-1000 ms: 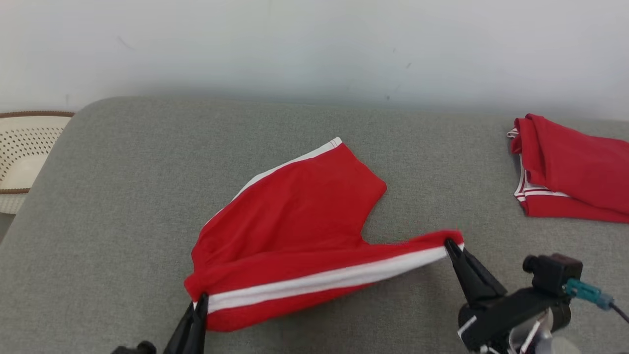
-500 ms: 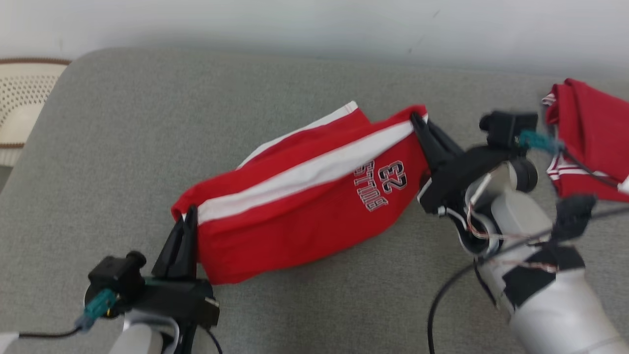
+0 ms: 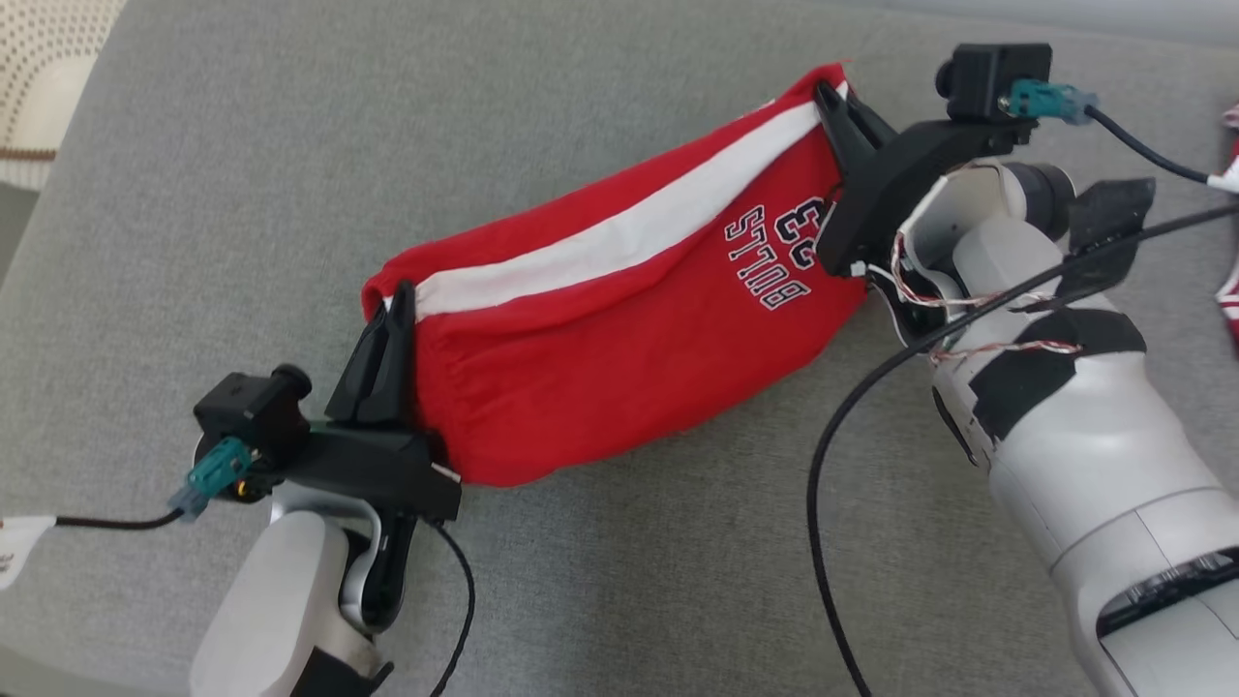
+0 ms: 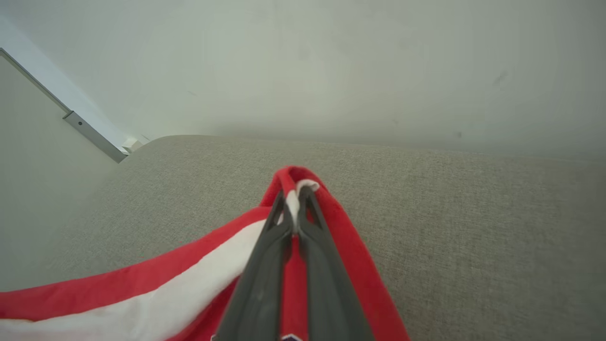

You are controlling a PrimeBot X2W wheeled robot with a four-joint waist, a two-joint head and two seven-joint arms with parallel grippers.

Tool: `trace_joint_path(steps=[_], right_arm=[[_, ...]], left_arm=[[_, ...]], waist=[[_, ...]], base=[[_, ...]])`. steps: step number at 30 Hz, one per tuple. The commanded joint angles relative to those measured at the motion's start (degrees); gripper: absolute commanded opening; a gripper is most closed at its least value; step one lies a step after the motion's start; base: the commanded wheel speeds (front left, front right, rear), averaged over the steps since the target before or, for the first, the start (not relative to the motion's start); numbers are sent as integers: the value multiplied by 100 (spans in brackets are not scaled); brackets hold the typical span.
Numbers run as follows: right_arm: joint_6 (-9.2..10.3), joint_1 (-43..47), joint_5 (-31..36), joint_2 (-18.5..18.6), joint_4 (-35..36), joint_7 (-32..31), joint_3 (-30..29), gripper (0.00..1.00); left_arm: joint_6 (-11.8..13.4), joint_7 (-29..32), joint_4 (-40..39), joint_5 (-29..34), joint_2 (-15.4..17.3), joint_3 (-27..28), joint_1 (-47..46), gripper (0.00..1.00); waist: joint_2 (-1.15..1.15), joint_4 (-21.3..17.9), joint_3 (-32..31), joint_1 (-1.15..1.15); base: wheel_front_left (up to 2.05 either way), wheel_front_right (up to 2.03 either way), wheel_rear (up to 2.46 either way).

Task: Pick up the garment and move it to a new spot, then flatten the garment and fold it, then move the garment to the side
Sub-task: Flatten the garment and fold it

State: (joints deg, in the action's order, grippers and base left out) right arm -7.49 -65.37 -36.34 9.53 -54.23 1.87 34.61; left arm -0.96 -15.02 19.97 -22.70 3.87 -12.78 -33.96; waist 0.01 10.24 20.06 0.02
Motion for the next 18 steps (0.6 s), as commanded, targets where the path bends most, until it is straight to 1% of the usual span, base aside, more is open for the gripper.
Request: trace_joint_path(steps=[1,8,9,10,11,12,15,18], right_arm=[[-1,-132,-23,-33,-104,84,57,0],[-1,-490,-144,-151,-722,343,359,0],[-1,-509,-164,-151,-780,381,392,22],[-1,-515,-187,-148,-842,423,426,89],[-1,-511,-223,-157,-897,452,457,100],[-1,-514,-257,-161,-926,479,490,100],[-1,-476,-377,-143,-980,546,599,100],[-1,-346,-519,-100,-1004,565,699,100]], left_arm=[[-32,-21,44,31,-15,15,-101,0],[-86,-21,315,118,-84,-43,-386,0],[-87,-21,345,120,-86,-43,-389,0],[-83,-21,360,133,-87,-30,-389,42],[-65,-21,364,161,-89,-2,-383,87],[-60,-21,375,184,-91,20,-354,100],[-81,-21,362,229,-92,60,-209,100],[-49,-21,287,270,-91,135,-16,100]], waist=[[-1,221,310,-2],[-1,309,459,-2],[-1,306,456,-2],[-1,302,445,-2],[-1,293,424,-2],[-1,284,396,-2],[-1,258,279,-2],[-1,222,139,-2]], base=[[0,0,0],[0,0,0],[0,0,0],[0,0,0],[0,0,0],[0,0,0],[0,0,0],[0,0,0]])
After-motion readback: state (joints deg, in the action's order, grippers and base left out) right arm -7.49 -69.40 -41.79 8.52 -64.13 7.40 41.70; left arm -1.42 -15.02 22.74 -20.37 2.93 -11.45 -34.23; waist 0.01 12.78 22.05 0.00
